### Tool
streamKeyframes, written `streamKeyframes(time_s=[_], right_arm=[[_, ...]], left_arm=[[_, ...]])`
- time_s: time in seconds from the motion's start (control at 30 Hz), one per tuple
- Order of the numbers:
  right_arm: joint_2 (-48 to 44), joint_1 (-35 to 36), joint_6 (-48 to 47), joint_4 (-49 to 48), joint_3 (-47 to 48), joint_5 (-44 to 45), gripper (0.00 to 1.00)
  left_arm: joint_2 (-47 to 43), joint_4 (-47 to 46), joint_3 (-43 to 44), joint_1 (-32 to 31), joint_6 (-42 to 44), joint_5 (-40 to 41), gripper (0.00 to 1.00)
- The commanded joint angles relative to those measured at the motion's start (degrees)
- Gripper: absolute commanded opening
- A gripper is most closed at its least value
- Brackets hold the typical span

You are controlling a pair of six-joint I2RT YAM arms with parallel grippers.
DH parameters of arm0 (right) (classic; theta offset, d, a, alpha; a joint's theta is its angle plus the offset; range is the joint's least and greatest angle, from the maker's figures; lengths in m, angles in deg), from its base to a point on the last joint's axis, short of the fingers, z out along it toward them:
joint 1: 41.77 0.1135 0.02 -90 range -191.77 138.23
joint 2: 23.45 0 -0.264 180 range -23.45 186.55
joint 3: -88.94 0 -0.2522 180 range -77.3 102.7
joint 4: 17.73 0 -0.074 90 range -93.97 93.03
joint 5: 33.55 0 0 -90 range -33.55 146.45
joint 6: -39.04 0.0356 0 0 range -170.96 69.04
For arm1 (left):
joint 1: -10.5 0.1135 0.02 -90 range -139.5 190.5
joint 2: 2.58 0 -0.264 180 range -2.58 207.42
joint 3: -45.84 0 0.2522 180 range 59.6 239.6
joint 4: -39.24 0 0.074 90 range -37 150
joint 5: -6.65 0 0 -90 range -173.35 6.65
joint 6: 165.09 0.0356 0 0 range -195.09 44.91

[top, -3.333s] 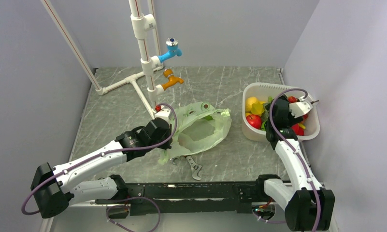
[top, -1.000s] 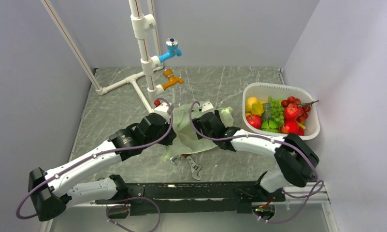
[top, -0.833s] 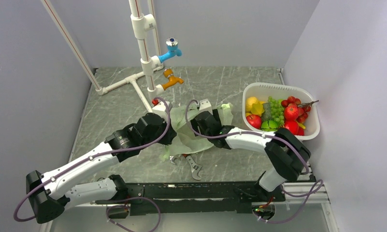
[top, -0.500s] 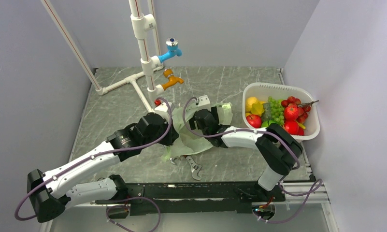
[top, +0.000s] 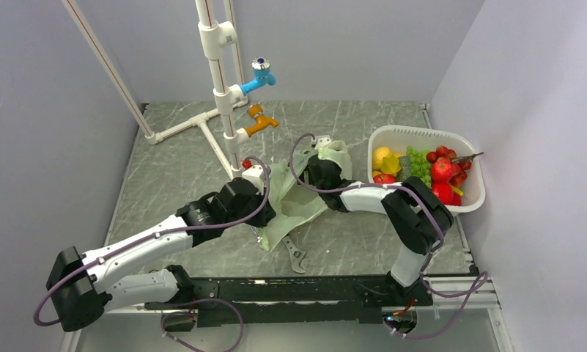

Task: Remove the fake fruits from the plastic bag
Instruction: Adjust the plastic bag at the center of the board.

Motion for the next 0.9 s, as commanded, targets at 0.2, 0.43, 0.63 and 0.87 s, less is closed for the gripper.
streamKeyframes(time_s=[0.2, 0.43, 0.63, 0.87], right_arm=[[-3.1, -3.0, 4.9, -6.1, -1.4, -5.2, 0.99], [-11.3, 0.2, 10.3, -1.8, -9.6, -8.4, 0.97], [-24.0, 7.5, 14.1, 9.3, -17.5, -9.7, 0.97], [-36.1, 18.3, 19.7, 9.1, -27.0, -11.6, 0.97]], left_arm=[[3.3, -2.1, -1.2, -0.3, -0.6, -0.2, 0.00], [1.8, 0.7, 0.3, -0.3, 0.6, 3.4, 0.00], [-1.0, 3.7, 1.3, -0.2, 2.4, 10.1, 0.00], [1.1, 3.5, -0.2, -0.2, 2.0, 12.1, 0.00]])
